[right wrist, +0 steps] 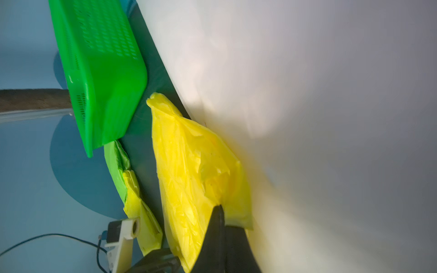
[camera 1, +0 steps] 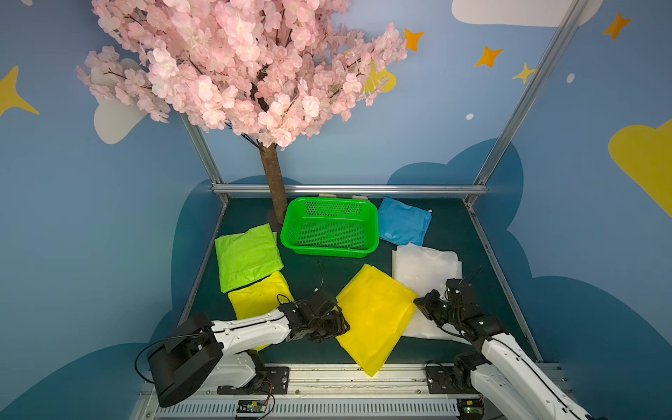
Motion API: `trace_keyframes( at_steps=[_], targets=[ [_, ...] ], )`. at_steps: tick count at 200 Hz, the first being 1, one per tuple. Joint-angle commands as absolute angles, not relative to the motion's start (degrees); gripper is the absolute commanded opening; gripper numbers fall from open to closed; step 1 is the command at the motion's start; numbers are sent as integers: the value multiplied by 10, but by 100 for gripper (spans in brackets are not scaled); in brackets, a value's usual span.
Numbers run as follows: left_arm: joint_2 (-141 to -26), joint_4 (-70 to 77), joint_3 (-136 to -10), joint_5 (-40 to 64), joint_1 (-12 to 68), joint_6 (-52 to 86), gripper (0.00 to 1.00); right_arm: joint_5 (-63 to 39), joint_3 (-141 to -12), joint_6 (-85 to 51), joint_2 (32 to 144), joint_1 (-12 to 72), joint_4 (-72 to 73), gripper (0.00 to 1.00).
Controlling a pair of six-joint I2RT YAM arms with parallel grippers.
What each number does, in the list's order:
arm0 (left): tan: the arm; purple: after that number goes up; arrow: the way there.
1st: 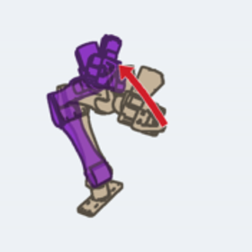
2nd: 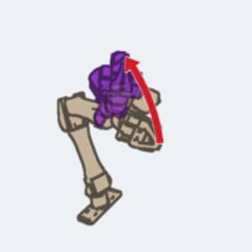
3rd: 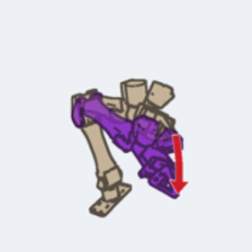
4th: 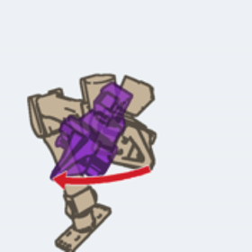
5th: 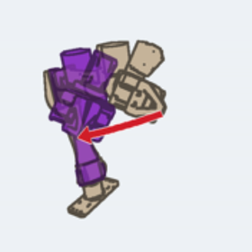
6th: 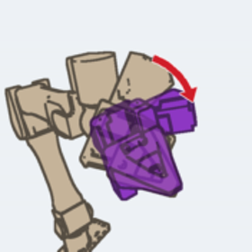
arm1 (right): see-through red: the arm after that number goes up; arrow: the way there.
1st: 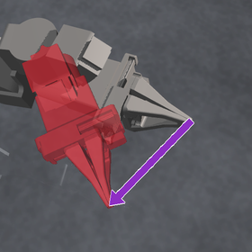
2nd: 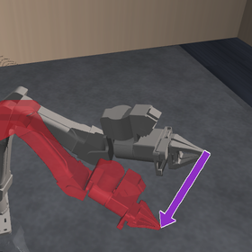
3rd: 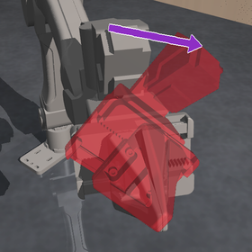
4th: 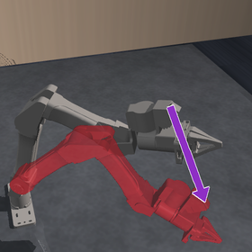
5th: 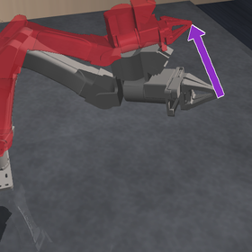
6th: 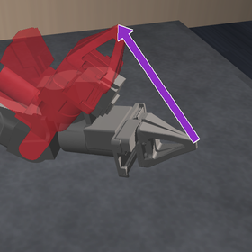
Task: Put the folded raincoat in the basket
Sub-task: Adjust the raincoat at the center of the board.
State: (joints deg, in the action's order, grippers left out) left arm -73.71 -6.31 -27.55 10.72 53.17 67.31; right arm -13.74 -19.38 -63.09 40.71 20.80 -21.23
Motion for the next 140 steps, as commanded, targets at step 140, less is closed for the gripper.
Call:
trace_keyframes(
  at_steps=[140],
  targets=[
    [-823, -306, -472, 174, 243, 382, 43, -136, -246, -645, 469, 402, -281, 36]
  ],
)
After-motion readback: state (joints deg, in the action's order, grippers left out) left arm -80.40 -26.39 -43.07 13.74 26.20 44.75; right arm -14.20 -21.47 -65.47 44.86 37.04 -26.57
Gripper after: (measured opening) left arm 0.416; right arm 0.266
